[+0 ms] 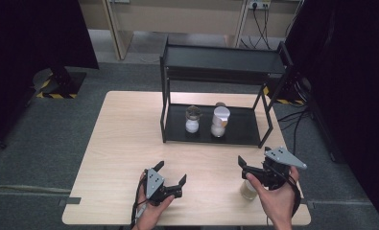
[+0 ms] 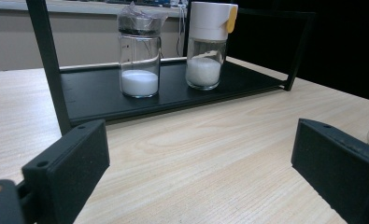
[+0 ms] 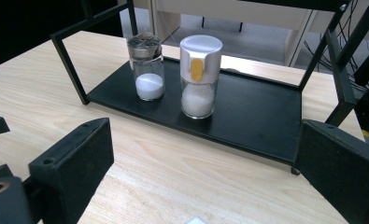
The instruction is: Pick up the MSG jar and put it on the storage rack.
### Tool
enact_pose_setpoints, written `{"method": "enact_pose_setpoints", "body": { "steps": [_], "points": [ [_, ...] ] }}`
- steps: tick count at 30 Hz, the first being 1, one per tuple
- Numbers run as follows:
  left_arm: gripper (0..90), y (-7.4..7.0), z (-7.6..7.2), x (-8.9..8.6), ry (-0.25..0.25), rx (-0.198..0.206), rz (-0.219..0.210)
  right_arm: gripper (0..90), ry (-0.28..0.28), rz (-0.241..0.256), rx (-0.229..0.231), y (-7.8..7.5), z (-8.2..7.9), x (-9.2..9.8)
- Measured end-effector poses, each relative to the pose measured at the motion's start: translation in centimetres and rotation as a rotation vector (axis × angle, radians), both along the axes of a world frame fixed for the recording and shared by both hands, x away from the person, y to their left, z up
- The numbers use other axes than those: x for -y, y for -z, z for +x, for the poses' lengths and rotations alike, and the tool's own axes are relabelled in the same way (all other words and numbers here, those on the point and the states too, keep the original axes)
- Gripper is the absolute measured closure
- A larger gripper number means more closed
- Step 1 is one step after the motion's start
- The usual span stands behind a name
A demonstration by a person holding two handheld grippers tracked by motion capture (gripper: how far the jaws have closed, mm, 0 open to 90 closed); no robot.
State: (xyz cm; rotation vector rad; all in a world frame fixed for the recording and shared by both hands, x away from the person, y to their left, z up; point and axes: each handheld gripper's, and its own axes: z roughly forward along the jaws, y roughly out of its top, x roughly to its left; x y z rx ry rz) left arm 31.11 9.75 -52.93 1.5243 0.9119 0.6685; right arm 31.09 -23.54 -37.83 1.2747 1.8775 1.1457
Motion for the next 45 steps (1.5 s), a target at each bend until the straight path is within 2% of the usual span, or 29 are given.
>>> {"method": "enact_pose_setpoints", "body": {
  "steps": [11, 15, 21, 31, 35, 45],
  "points": [
    [3.6, 0.0, 0.0, 0.0, -0.001, 0.001, -0.004, 4.7, 0.001, 0.016, 0.039, 0.8, -1.8, 0.3],
    [3.7, 0.0, 0.0, 0.0, -0.001, 0.001, -0.003, 4.5, 0.008, 0.026, 0.066, 1.1, -2.8, 0.5],
    [3.7, 0.0, 0.0, 0.0, -0.002, 0.001, -0.004, 4.2, 0.013, 0.024, 0.067, 2.0, -3.8, 0.7],
    [3.7, 0.0, 0.0, 0.0, -0.002, 0.002, -0.002, 3.1, 0.036, 0.041, 0.116, 3.3, -5.4, 1.2],
    [3.7, 0.0, 0.0, 0.0, -0.001, 0.001, 0.001, 2.9, 0.047, 0.065, 0.142, 3.6, -6.1, 1.6],
    [3.7, 0.0, 0.0, 0.0, -0.002, 0.005, 0.002, 2.3, 0.056, 0.075, 0.149, 4.7, -7.1, 2.0]
  ]
}}
